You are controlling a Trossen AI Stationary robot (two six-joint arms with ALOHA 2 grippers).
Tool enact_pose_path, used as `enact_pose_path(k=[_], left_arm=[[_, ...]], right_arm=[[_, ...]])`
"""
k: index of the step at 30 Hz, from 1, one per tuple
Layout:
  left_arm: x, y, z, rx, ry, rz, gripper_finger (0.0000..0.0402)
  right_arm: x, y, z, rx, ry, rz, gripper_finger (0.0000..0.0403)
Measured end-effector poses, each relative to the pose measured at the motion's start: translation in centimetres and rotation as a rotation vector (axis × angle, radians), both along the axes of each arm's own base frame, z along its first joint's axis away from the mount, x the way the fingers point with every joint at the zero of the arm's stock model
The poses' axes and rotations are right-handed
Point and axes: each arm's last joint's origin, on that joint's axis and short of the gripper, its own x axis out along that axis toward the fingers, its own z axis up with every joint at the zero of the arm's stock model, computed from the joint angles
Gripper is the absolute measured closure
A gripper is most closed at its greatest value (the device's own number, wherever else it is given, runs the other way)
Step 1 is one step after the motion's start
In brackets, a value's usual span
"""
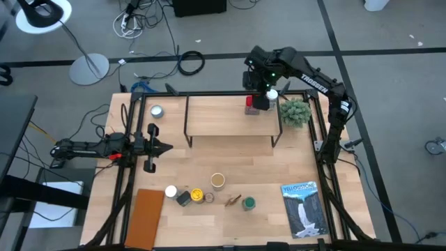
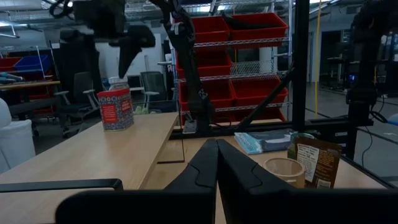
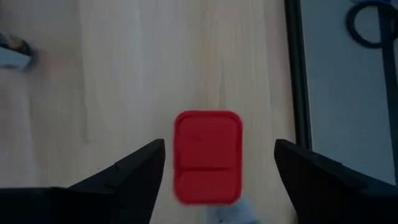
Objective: Shelf spices
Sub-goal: Put the brown seasoning bottle on the shelf
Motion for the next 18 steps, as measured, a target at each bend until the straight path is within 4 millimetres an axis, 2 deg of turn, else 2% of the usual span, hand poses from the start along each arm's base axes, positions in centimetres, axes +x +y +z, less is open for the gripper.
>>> enact_pose_path(k=[5, 9, 18], left_arm=[[0.0, 0.0, 0.0, 0.000, 0.000, 0.000, 0.0390], [0.0, 0.0, 0.0, 0.000, 0.000, 0.000, 0.0390], [0.0, 0.0, 0.0, 0.000, 0.000, 0.000, 0.0390]], right_arm=[[-0.7, 1.8, 1.8, 0.032, -0.007, -0.040, 0.0105], [-1.0, 4.3, 3.0, 0.062, -0.053, -0.085, 0.0119], [0.6, 13.5, 3.7, 0.094, -0.069, 0.148, 0.0169]])
